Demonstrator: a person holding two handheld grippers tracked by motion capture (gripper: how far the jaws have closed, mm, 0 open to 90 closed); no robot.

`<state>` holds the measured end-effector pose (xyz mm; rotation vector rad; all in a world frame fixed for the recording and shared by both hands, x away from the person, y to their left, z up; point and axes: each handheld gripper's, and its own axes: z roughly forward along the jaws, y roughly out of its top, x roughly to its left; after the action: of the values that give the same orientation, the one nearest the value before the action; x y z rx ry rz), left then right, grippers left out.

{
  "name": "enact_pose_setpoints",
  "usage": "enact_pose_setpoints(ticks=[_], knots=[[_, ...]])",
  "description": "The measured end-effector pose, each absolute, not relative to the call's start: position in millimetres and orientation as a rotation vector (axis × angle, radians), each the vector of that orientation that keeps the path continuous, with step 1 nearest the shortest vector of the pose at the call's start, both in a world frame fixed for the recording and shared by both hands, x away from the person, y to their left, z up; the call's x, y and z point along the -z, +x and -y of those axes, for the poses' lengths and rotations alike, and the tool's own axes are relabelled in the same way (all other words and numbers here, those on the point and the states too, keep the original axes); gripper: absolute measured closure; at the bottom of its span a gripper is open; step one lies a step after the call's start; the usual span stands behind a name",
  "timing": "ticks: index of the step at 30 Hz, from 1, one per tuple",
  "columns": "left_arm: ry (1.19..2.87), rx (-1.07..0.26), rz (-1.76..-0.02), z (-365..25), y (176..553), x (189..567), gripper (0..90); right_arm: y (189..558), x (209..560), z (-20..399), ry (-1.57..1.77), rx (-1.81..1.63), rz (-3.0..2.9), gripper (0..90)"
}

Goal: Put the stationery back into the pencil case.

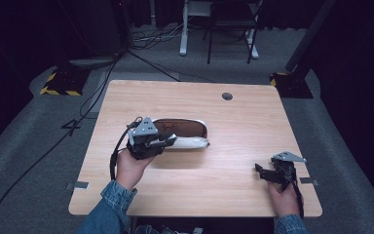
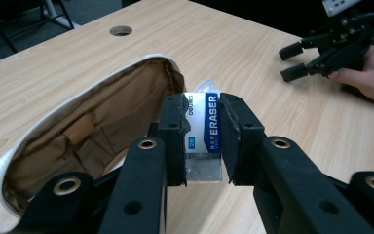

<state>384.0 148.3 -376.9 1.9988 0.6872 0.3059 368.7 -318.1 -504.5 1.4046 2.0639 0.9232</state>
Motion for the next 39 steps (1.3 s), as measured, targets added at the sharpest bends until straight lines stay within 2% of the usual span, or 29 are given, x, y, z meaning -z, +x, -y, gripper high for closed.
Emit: enact_pose_setpoints(ticks=[9,24,39], knots=[[1.93,-0.271,-0.719,-148,409,372,72.7,369,505,318,1.404,-0.923,-2.064,25.0],[1.934,-0.292,-0.832,-141,445,380,72.6,369,505,318,1.404,-0.923,-2.064,25.1],[1.961,-0.34,-0.859,-138,456,383,72.6,369,505,318,1.403,-0.923,-2.064,25.0]])
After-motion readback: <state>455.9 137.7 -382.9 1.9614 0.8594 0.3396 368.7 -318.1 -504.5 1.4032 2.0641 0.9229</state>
